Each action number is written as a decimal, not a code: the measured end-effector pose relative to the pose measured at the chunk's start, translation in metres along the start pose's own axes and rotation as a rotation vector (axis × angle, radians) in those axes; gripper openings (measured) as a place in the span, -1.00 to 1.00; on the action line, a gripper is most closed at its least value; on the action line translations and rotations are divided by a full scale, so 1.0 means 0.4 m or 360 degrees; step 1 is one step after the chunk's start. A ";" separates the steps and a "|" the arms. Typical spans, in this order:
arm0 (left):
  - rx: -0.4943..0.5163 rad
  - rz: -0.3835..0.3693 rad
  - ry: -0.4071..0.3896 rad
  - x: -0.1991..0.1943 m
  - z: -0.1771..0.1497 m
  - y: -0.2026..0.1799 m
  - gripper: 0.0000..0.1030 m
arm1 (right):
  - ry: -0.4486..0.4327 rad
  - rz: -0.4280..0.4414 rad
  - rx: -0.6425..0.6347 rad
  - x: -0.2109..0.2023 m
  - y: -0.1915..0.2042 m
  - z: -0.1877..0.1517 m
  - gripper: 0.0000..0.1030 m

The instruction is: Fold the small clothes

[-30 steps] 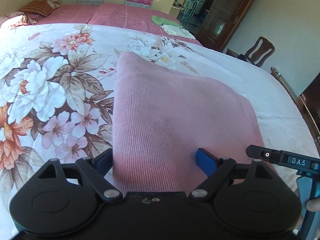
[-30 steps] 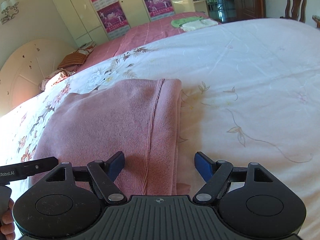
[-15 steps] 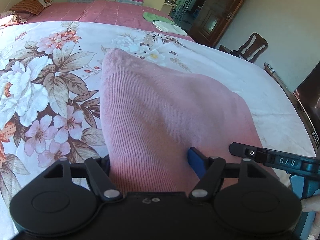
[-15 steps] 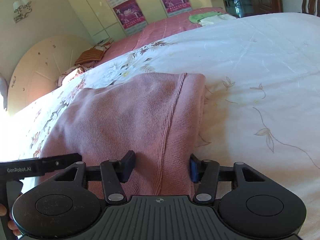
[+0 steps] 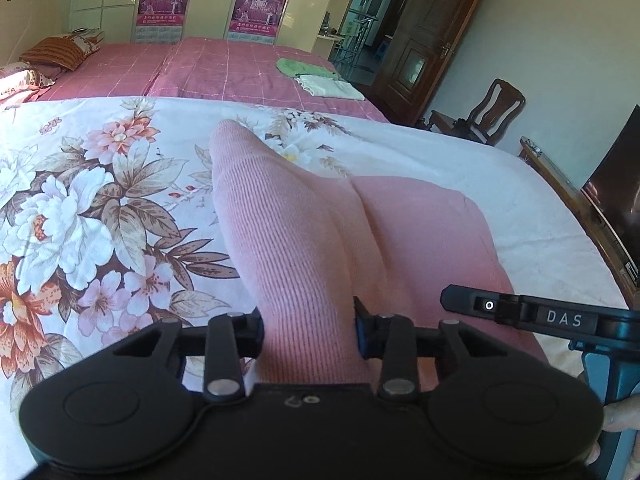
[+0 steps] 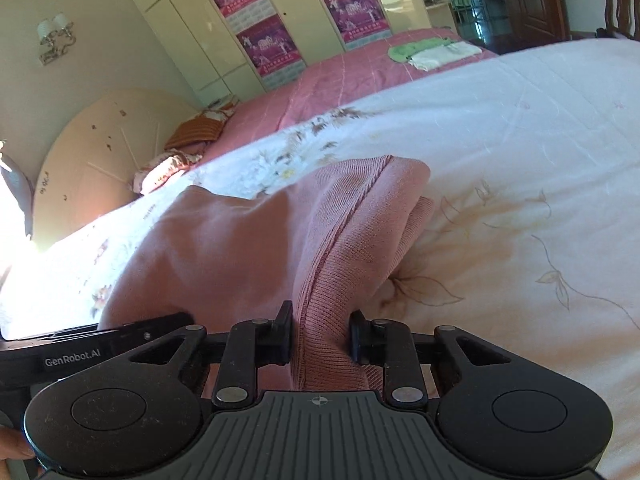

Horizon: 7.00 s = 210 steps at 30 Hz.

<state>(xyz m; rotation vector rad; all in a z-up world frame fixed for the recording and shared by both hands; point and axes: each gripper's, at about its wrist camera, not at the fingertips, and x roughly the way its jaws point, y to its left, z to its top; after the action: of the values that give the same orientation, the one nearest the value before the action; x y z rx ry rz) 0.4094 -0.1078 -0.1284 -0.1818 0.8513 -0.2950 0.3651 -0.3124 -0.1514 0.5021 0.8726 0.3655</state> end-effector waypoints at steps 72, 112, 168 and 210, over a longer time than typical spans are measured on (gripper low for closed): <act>-0.0164 0.0387 -0.0304 -0.411 0.024 1.005 0.52 | 0.0077 -0.0004 -0.0237 0.542 0.883 -0.124 -0.72; -0.0254 0.0400 -0.0164 -0.480 -0.162 0.958 0.57 | 0.0232 -0.0056 -0.0568 0.423 0.915 -0.334 -0.93; -0.0027 0.0581 -0.0300 -0.817 -0.222 0.702 0.99 | 0.0114 0.0054 -0.0296 0.084 1.013 -0.451 0.70; -0.0125 0.0875 -0.0544 -1.190 -0.510 0.362 0.99 | -0.0566 -0.0098 -0.0655 -0.551 1.103 -0.681 0.99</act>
<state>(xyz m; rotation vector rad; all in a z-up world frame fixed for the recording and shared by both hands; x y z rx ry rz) -0.0154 0.1765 0.0386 -0.0623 0.5443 0.2798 -0.0276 0.0142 0.0863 0.1492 0.4490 0.3738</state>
